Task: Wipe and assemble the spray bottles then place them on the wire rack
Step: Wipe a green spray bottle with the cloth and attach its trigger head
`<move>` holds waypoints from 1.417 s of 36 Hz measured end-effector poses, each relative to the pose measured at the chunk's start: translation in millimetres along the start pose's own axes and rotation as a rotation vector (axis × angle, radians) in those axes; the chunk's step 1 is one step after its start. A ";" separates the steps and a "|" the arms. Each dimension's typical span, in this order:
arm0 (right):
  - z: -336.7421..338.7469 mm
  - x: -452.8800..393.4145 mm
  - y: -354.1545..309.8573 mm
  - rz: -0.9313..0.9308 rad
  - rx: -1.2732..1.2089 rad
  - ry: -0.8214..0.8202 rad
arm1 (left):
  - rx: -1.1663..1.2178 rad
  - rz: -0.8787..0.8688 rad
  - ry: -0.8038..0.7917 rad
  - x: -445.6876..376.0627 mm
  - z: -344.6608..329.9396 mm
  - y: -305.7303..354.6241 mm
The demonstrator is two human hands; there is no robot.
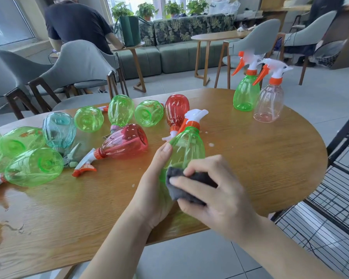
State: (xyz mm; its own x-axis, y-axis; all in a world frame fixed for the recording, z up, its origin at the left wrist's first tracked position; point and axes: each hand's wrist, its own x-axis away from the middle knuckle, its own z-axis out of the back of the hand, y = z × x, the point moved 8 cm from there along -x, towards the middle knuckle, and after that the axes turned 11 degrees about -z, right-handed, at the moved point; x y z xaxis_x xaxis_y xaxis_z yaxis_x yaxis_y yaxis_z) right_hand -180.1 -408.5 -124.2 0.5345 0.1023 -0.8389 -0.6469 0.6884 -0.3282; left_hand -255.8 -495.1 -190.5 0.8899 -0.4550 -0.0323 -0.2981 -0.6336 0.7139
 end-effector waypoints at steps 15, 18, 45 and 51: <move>21.2 -18.6 58.5 -0.478 -0.183 0.190 | -0.053 -0.066 -0.144 0.1 -8.4 5.7; 16.9 -11.0 48.2 -0.426 -0.183 0.185 | -0.050 -0.062 -0.149 1.1 -8.3 4.8; 17.1 -15.0 29.8 -0.135 0.047 0.118 | -0.010 -0.061 -0.126 -1.8 -6.2 4.5; 23.1 -16.7 59.2 -0.412 -0.101 0.168 | -0.035 -0.030 -0.137 0.0 -6.0 -0.2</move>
State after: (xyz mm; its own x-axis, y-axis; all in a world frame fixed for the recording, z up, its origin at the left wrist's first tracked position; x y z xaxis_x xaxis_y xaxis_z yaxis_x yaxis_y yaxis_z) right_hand -214.7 -352.9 -119.6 0.6680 -0.2892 -0.6857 -0.4534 0.5725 -0.6831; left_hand -253.7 -491.2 -186.5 0.8422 -0.5186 -0.1473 -0.2578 -0.6274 0.7348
